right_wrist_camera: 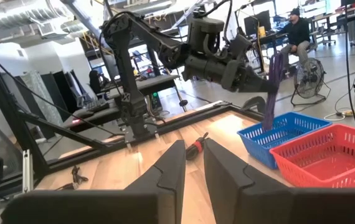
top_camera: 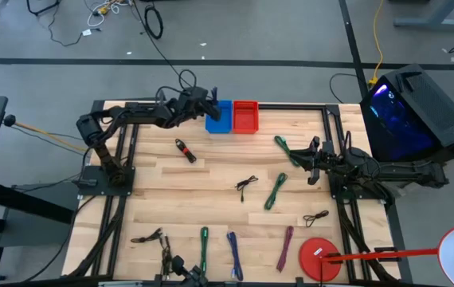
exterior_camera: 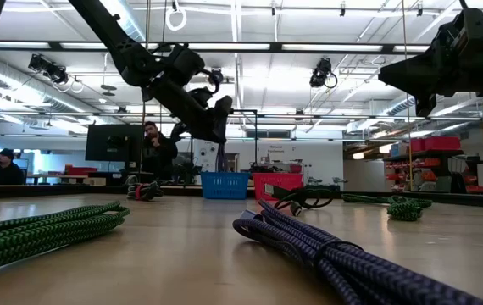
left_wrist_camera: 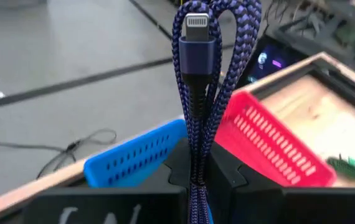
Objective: Pick & Place USB Port
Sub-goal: Put the violet charger cable into the blue bin, then put the black charger cable into the red bin
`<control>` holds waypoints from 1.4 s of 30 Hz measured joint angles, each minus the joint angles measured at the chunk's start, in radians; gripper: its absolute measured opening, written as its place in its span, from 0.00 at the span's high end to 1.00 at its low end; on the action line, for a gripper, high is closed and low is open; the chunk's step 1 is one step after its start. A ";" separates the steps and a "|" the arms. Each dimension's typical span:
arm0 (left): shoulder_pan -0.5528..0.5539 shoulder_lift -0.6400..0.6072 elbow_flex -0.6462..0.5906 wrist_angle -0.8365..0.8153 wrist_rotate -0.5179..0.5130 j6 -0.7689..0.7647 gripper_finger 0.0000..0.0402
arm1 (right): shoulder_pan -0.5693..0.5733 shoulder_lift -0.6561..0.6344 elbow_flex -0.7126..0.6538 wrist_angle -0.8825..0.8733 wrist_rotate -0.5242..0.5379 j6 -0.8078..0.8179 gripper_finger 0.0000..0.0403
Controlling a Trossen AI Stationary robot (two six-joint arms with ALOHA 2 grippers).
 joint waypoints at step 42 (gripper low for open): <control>0.004 0.054 0.006 -0.072 0.154 0.018 0.55 | 0.000 0.000 0.000 -0.003 -0.001 -0.004 0.84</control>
